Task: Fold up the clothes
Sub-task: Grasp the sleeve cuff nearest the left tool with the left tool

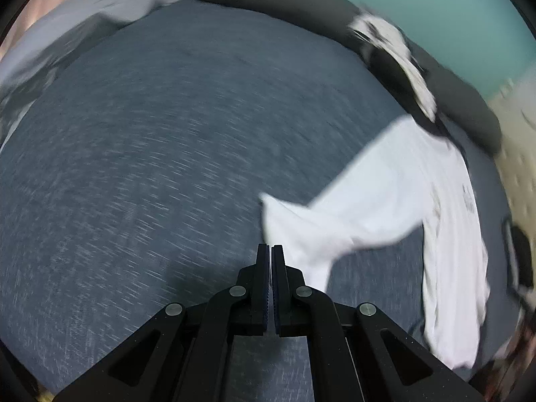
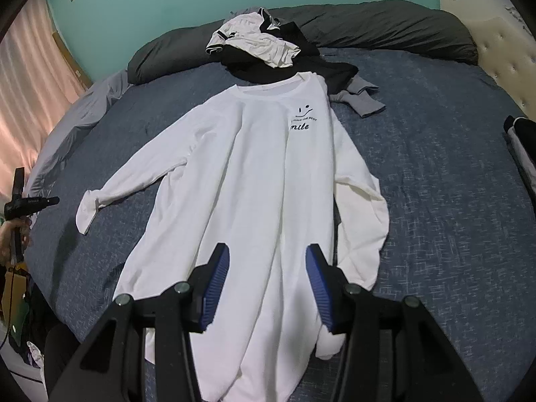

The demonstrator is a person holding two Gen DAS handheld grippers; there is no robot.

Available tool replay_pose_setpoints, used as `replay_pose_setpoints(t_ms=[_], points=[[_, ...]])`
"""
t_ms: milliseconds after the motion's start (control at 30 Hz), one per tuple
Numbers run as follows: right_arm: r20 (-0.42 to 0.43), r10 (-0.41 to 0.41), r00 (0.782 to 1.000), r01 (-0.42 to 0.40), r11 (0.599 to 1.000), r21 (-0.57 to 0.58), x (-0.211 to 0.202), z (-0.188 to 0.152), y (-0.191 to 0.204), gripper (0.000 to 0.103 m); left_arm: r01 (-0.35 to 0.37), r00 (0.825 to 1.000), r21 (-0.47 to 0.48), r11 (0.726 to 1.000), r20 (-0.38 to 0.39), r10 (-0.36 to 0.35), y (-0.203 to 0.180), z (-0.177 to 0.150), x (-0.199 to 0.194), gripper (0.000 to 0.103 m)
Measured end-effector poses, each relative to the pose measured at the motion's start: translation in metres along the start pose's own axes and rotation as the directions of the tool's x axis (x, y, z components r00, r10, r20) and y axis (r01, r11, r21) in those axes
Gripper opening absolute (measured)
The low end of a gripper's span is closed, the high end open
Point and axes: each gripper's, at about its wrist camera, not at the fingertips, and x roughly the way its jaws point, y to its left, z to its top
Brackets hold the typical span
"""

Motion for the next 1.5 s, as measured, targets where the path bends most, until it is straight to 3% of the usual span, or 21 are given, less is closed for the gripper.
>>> replay_pose_setpoints(t_ms=[167, 367, 600, 767, 833, 1033, 1233, 1500], points=[[-0.017, 0.02, 1.0, -0.02, 1.0, -0.014, 0.005, -0.003, 0.008, 0.048, -0.018, 0.997, 0.12, 0.993, -0.068, 0.026, -0.037, -0.018, 0.036, 0.002], [-0.034, 0.022, 0.999, -0.025, 0.993, -0.114, 0.002, -0.012, 0.02, 0.048, -0.025, 0.995, 0.147, 0.989, -0.096, 0.039, -0.047, -0.028, 0.064, 0.003], [-0.048, 0.041, 0.998, -0.045, 0.996, -0.08, 0.006, -0.014, 0.013, 0.048, -0.027, 0.989, 0.146, 0.989, -0.14, 0.048, -0.053, -0.036, 0.09, 0.013], [-0.051, 0.043, 0.998, -0.048, 0.994, -0.096, 0.006, -0.013, 0.02, 0.048, -0.031, 0.989, 0.175, 0.984, -0.139, 0.056, -0.053, -0.04, 0.097, 0.013], [-0.051, 0.043, 0.998, -0.048, 0.994, -0.102, 0.007, -0.013, 0.022, 0.048, -0.036, 0.989, 0.178, 0.983, -0.132, 0.061, -0.051, -0.04, 0.097, 0.003], [-0.046, 0.053, 0.998, -0.057, 0.995, -0.086, 0.006, -0.012, 0.022, 0.048, -0.026, 0.996, 0.173, 0.985, -0.076, 0.04, -0.041, -0.036, 0.08, 0.002], [-0.038, 0.062, 0.997, -0.064, 0.996, -0.064, 0.003, -0.012, 0.018, 0.048, -0.023, 0.999, 0.115, 0.993, 0.039, 0.019, -0.012, -0.029, 0.026, 0.002], [-0.014, 0.087, 0.996, -0.088, 0.996, -0.031, -0.005, -0.009, 0.016, 0.048, -0.018, 0.993, -0.106, 0.994, 0.11, 0.029, 0.064, -0.046, -0.017, 0.002]])
